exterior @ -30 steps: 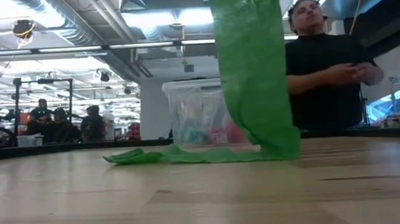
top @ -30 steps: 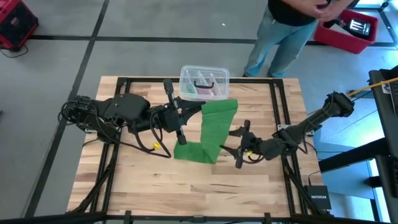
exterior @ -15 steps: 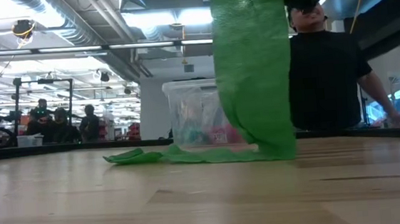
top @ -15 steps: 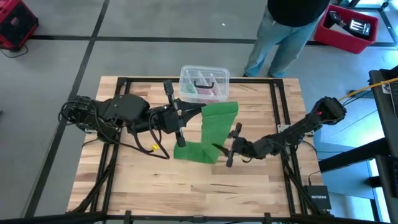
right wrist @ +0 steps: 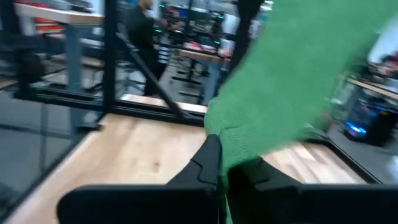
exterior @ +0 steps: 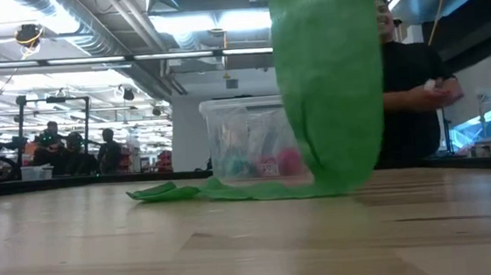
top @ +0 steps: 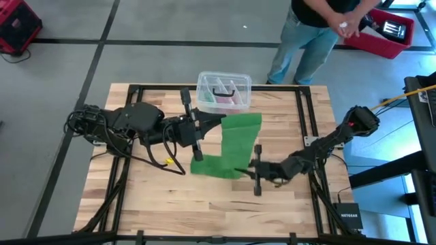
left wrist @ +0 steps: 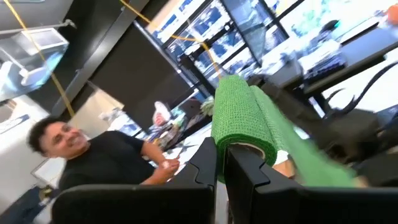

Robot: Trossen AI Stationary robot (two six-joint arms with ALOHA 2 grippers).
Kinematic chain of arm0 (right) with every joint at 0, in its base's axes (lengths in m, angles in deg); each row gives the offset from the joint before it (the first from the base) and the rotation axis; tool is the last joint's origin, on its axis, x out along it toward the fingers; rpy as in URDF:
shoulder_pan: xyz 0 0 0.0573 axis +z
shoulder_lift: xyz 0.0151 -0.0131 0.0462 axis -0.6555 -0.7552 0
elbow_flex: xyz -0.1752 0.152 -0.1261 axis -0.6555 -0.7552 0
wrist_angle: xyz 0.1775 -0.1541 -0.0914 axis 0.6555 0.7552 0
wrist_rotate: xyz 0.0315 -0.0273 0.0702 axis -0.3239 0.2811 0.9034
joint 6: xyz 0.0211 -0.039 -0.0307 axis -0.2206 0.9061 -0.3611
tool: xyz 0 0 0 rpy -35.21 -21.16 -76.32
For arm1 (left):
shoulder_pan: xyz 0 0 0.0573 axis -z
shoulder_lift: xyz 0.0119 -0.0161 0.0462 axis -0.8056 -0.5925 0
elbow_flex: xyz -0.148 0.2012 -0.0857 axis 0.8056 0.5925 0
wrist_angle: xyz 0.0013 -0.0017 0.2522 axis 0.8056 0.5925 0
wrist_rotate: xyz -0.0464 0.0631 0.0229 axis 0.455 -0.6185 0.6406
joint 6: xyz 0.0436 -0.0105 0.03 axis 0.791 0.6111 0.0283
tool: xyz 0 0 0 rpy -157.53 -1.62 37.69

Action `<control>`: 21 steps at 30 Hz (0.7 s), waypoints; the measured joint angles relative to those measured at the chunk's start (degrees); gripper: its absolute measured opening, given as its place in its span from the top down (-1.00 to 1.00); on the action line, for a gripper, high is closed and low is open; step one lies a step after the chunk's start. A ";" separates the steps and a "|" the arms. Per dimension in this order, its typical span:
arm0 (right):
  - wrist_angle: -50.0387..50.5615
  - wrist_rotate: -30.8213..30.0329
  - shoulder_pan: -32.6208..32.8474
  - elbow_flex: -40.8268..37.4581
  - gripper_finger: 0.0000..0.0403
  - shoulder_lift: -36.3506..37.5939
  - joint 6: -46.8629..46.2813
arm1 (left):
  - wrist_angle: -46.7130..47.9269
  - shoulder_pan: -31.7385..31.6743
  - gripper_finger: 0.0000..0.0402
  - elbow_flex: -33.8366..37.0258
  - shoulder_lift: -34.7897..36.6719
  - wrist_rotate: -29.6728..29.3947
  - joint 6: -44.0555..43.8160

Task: Roll bandage
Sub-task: Roll the green bandage

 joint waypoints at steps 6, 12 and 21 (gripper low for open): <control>5.72 -1.82 8.31 7.00 0.96 0.28 5.51 | 0.63 -2.29 0.97 1.49 -0.02 -3.87 1.85; 20.42 -9.05 15.20 18.99 0.97 0.28 11.63 | 1.43 -3.75 0.97 5.66 0.08 -4.41 1.84; 30.83 -14.74 20.79 29.14 0.99 0.28 15.70 | -0.64 -3.94 0.99 14.23 0.15 -4.43 -0.53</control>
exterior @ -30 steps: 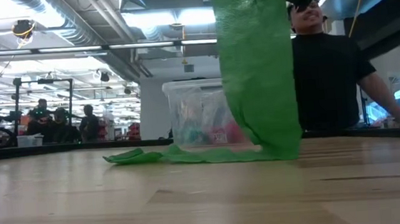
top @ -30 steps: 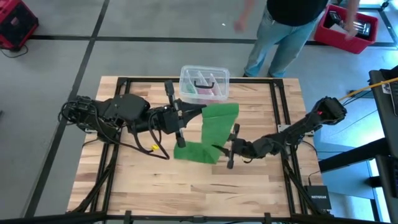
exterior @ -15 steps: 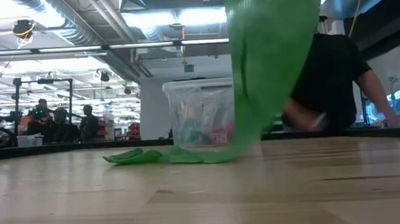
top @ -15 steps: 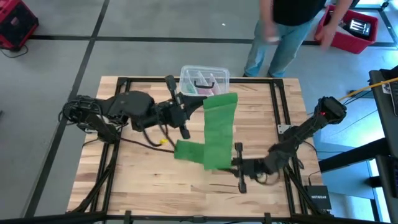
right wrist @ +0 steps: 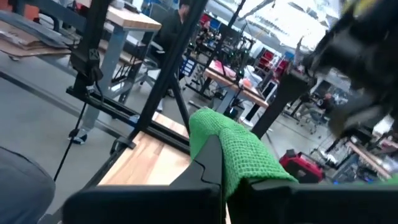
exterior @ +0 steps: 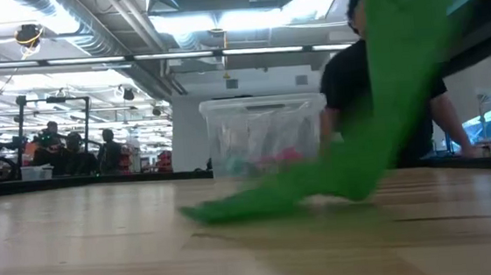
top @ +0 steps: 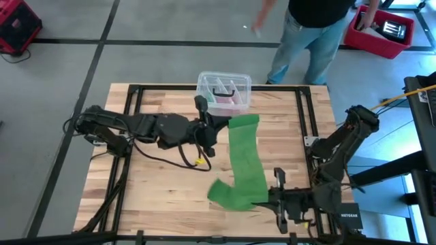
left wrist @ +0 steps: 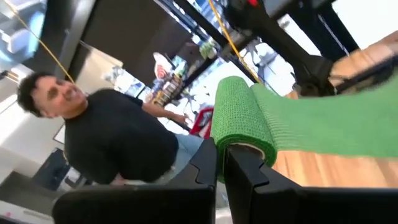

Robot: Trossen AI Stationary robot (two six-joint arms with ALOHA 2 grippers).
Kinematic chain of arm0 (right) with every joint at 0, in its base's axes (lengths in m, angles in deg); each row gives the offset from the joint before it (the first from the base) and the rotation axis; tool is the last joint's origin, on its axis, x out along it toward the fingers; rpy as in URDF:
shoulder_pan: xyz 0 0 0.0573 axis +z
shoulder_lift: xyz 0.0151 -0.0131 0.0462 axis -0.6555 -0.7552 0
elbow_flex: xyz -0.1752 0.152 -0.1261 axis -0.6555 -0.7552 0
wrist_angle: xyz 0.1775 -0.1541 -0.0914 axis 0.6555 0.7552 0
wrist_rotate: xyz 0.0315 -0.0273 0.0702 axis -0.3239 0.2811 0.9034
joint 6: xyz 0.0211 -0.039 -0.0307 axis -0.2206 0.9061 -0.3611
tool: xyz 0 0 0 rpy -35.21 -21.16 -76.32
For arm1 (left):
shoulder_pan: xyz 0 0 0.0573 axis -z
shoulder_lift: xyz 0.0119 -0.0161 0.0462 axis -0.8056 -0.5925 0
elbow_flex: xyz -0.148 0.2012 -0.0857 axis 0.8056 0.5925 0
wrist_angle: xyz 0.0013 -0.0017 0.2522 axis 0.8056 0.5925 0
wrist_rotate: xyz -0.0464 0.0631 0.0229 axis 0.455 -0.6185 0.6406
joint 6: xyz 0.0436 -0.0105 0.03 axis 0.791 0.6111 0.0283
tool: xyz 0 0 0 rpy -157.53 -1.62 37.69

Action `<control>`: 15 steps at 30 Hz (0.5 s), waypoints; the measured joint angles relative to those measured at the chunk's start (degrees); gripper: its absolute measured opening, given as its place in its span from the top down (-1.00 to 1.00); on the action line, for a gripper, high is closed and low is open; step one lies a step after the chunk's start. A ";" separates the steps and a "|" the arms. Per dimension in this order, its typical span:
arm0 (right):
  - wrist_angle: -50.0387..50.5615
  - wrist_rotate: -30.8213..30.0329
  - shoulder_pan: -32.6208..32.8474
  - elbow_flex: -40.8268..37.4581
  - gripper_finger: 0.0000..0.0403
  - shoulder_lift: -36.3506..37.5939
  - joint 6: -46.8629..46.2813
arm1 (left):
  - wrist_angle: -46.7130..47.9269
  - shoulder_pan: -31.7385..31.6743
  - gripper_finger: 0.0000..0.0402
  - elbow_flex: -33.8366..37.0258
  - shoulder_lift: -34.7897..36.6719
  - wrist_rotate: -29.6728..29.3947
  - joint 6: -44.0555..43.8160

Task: Roll bandage
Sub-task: Roll the green bandage

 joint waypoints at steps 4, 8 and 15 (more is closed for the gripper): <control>-0.23 -1.93 1.76 1.69 0.99 0.00 2.23 | -1.84 -0.37 0.99 4.52 0.00 0.02 -2.24; -0.24 -2.04 3.53 3.92 0.99 0.00 3.89 | -3.34 -0.42 0.99 8.66 0.21 0.00 -4.39; -0.41 -8.84 6.75 7.15 0.99 0.00 8.76 | -5.83 -0.26 0.99 16.24 0.24 0.02 -8.19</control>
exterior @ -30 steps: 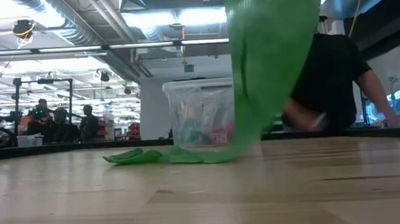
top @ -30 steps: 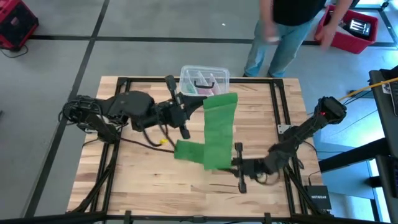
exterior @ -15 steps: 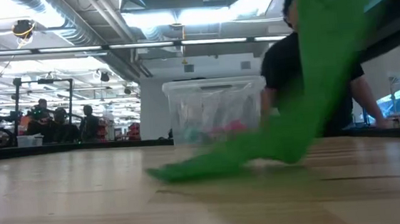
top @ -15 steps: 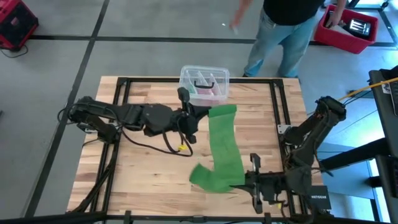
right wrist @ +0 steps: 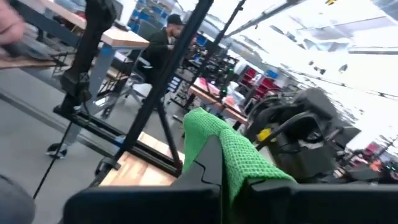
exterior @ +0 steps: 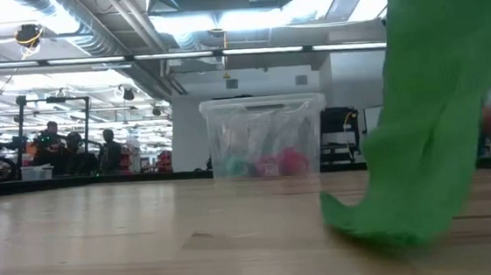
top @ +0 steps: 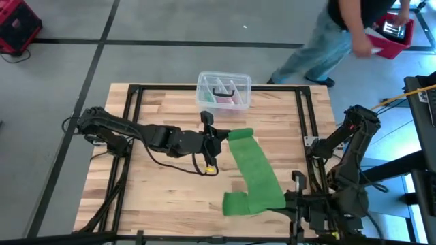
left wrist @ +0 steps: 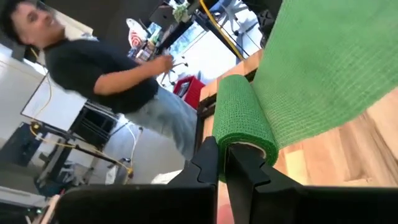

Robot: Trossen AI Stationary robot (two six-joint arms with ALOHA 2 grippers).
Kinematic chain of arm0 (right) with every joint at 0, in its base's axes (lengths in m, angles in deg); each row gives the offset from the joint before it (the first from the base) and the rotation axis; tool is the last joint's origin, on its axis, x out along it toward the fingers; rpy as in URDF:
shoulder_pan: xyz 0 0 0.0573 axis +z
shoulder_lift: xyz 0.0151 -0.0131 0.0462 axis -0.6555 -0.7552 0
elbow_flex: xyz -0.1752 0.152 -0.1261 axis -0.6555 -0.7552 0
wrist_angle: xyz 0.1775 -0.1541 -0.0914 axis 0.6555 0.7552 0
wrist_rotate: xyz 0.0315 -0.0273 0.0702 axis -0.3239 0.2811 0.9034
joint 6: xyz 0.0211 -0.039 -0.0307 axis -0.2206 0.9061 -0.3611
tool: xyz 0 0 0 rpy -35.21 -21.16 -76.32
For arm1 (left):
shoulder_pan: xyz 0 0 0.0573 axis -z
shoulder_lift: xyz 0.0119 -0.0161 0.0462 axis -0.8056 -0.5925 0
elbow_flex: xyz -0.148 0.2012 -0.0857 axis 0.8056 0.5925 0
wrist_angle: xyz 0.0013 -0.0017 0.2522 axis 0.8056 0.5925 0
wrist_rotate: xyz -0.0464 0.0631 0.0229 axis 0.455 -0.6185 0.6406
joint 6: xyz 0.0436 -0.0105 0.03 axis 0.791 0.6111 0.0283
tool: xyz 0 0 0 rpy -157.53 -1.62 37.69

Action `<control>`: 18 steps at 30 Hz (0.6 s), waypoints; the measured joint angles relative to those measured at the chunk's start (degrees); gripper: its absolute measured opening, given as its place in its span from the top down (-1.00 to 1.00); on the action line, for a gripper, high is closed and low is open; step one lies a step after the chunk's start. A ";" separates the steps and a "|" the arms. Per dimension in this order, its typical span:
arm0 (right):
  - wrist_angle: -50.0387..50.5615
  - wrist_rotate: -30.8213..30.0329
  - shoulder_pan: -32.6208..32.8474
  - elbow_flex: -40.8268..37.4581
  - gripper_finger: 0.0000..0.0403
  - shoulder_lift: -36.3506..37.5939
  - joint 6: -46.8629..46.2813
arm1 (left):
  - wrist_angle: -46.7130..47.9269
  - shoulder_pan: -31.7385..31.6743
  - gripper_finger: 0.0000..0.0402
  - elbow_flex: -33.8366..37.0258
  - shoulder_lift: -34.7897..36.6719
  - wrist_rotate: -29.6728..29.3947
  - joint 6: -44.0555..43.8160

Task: Roll bandage
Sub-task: Roll the green bandage

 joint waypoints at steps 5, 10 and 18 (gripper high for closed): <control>8.38 -1.30 -1.01 -0.01 0.89 -0.04 -13.90 | -3.07 0.01 0.99 1.11 0.00 -0.38 0.54; 27.02 0.67 -5.60 -0.98 0.66 -1.03 -38.87 | -11.11 0.74 0.99 1.09 1.63 -0.51 4.76; 46.65 8.61 -11.65 -2.40 0.18 -2.10 -59.94 | -17.08 2.06 0.99 1.05 3.23 -0.46 10.35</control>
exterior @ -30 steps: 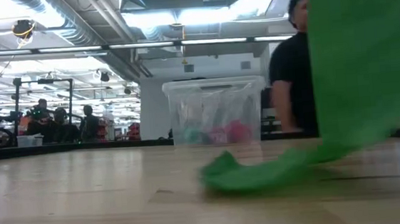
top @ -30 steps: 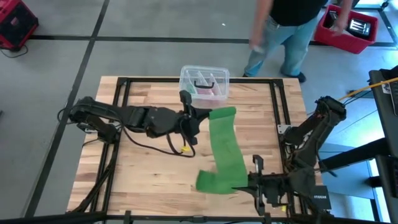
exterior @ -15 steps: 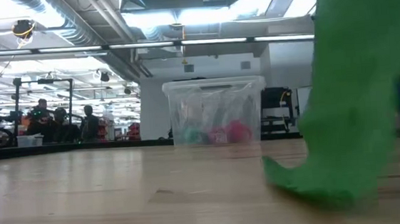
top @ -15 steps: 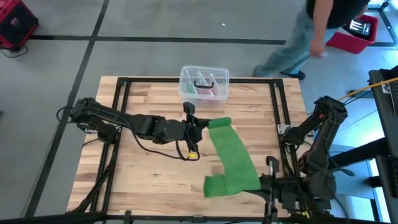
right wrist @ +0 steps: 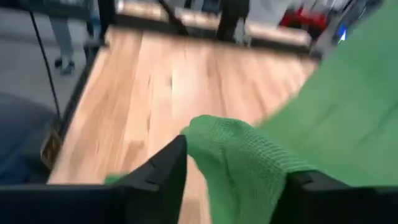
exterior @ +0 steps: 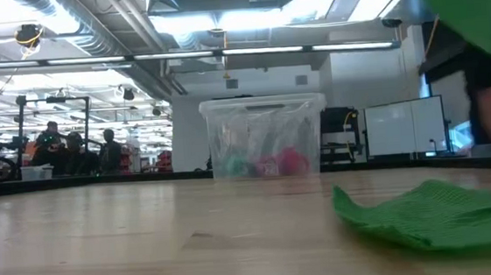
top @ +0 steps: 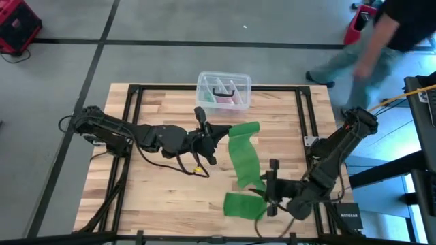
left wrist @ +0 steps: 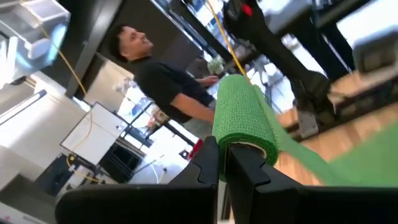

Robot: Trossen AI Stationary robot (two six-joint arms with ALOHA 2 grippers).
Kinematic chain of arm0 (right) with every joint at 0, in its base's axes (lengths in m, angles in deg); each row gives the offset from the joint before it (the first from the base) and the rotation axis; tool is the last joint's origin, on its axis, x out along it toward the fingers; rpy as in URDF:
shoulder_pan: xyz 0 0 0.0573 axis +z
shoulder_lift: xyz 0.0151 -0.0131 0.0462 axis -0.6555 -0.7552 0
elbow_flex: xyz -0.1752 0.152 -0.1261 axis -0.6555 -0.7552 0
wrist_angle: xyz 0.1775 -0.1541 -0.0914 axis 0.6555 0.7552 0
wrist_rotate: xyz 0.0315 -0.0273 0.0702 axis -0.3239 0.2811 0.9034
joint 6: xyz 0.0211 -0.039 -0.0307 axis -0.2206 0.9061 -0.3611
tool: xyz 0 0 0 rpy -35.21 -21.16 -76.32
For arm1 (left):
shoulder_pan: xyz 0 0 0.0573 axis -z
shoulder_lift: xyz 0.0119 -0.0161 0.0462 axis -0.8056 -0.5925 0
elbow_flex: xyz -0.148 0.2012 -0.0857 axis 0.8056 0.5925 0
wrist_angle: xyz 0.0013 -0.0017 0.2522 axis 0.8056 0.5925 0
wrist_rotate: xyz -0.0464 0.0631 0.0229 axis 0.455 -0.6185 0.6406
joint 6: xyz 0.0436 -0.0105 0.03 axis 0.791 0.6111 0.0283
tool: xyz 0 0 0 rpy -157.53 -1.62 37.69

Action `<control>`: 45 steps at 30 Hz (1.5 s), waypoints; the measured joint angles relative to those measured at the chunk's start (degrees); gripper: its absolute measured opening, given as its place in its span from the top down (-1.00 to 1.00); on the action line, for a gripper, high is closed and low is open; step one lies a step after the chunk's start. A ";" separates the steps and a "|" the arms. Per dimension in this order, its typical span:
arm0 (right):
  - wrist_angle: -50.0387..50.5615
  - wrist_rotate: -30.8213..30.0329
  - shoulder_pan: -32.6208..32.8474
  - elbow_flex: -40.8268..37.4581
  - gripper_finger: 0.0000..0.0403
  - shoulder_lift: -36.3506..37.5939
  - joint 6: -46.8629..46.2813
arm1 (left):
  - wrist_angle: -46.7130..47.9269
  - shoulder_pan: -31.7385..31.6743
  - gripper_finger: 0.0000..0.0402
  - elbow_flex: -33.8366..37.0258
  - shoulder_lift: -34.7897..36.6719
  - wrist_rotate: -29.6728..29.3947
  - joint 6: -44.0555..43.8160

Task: Roll bandage
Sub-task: Roll the green bandage

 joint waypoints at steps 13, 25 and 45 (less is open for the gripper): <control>11.17 12.53 -2.84 1.14 -0.09 0.11 -9.02 | -5.14 2.66 0.99 -0.07 3.05 5.30 -2.00; 21.55 0.39 1.56 4.70 -0.04 6.66 -8.35 | -1.66 4.52 0.99 -0.07 3.20 14.44 -7.36; -10.73 3.07 1.73 -9.29 -0.04 7.56 -6.00 | -1.99 4.25 0.99 -0.07 3.18 14.32 -6.60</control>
